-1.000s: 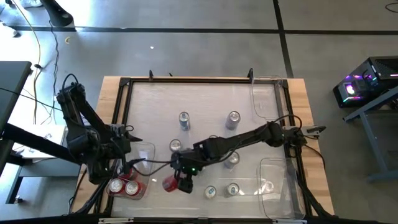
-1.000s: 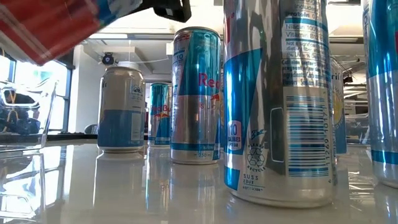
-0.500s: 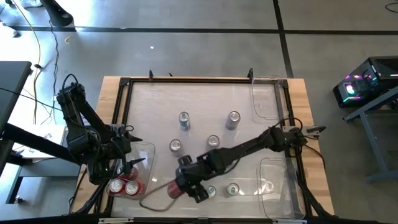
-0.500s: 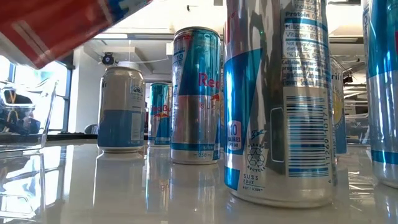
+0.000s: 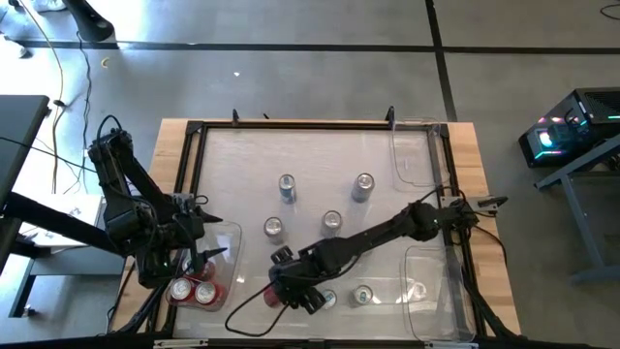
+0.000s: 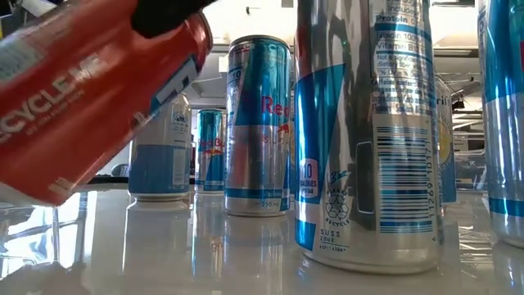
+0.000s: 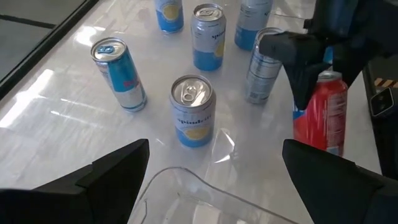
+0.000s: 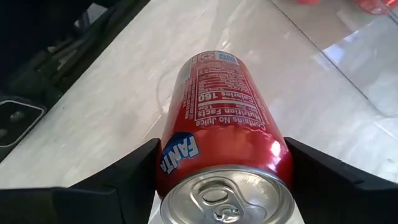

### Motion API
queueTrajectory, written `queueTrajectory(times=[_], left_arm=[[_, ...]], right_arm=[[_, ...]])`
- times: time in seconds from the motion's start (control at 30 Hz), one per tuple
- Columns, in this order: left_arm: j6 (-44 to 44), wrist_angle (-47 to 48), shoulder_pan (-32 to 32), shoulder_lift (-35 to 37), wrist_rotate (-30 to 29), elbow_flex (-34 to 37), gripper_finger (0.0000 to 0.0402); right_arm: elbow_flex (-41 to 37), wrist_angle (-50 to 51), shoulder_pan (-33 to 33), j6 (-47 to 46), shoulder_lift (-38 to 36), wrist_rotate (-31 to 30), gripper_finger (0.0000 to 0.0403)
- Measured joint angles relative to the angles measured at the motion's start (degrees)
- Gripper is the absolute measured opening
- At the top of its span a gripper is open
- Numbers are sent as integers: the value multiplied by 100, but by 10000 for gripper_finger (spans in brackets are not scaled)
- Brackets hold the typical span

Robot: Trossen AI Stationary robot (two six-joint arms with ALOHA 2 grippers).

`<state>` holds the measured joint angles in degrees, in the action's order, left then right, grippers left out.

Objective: Sort soda cans
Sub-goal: Put the bottom right red soda can into the bottom left transparent bin

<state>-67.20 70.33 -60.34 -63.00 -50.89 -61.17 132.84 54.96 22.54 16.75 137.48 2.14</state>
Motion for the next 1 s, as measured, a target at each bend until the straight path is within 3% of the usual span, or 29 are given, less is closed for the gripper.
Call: queueTrajectory(times=[0.23,0.43,1.0], left_arm=[[-7,-137,0,-11,33,0,365],[173,-103,0,-221,766,0,365],[295,-100,5,-921,1231,0,365]], right_arm=[[4,61,-66,-269,3,-20,291],[4,160,-73,-413,3,-64,310],[4,398,-117,-903,50,-249,316]])
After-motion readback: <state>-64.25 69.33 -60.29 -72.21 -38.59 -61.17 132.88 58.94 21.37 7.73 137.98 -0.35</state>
